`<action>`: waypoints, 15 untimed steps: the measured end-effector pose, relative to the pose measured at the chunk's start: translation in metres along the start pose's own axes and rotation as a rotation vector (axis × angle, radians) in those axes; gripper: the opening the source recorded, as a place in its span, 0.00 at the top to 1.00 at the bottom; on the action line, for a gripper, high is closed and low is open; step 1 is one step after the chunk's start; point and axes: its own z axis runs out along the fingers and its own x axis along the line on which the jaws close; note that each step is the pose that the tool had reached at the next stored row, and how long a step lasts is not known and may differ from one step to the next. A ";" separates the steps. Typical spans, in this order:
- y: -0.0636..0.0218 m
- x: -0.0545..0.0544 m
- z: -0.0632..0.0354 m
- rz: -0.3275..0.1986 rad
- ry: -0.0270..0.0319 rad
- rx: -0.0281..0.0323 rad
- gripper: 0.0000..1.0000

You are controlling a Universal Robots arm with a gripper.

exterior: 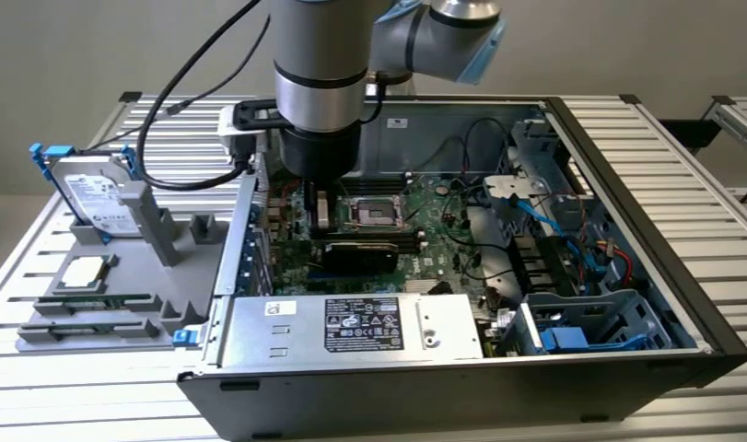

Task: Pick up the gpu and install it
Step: 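Insert the gpu into the slot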

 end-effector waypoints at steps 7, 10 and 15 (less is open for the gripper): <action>0.0054 -0.001 0.0006 0.000 -0.0001 0.0001 0.89; 0.0074 -0.001 0.0010 0.000 0.0001 0.0000 0.89; 0.0086 -0.001 0.0028 0.000 0.0014 -0.0002 0.89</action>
